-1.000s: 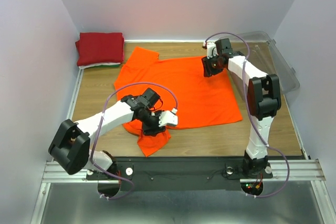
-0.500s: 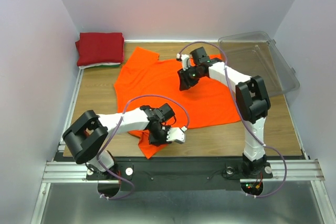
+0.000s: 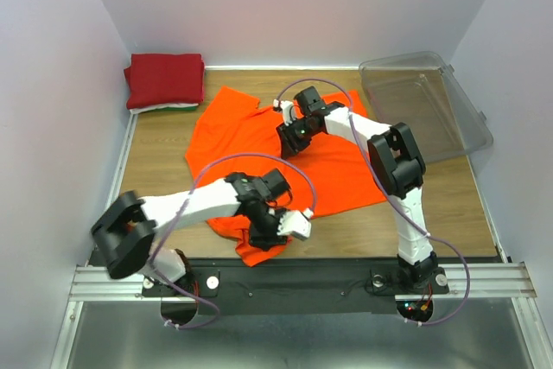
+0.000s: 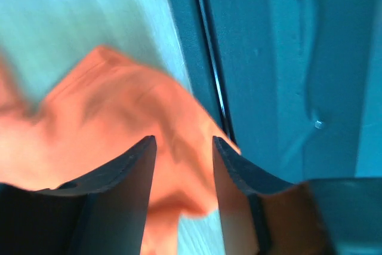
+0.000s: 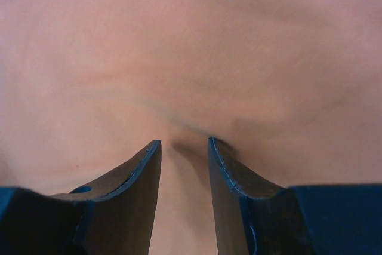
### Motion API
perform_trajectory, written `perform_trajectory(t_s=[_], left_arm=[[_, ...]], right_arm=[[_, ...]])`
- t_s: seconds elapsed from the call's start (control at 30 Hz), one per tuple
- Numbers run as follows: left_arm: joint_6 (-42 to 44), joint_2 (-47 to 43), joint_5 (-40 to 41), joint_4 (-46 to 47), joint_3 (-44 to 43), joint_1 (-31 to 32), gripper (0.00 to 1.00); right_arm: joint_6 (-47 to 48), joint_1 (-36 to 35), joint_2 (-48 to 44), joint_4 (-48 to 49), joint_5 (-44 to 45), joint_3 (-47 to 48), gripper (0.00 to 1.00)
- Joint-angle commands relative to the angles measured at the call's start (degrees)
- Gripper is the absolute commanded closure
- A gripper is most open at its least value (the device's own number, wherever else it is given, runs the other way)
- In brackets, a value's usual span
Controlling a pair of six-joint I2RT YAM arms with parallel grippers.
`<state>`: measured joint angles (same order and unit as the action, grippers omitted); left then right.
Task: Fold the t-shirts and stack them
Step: Move the tshirt to the center of the board
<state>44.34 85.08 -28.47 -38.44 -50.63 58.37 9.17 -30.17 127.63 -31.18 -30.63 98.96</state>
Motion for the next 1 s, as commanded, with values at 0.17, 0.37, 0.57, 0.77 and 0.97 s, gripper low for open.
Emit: perform_trajectory(t_s=[0.17, 0.37, 0.57, 0.77, 0.97], left_arm=[[9.4, -9.4, -2.4, -12.4, -9.3, -33.8, 0.59], [16.0, 1.6, 0.0, -11.2, -12.2, -52.6, 0.66], [13.9, 13.6, 4.4, -4.8, -15.2, -59.6, 0.72], [11.1, 22.8, 10.0, -0.2, -19.4, -62.9, 0.78], [9.5, 27.3, 10.9, 0.1, -21.5, -63.8, 0.81]], right_arm=[[-2.8, -3.8, -2.0, 1.3, -6.1, 3.6, 0.56], [-3.8, -4.3, 3.7, 2.0, 0.5, 5.7, 0.57], [-4.3, -2.3, 9.9, 2.3, 9.2, 10.0, 0.59], [-2.1, -0.8, 8.3, 2.4, 10.3, 12.6, 0.58], [-0.6, -4.6, -3.4, 2.2, 2.7, 6.8, 0.46]])
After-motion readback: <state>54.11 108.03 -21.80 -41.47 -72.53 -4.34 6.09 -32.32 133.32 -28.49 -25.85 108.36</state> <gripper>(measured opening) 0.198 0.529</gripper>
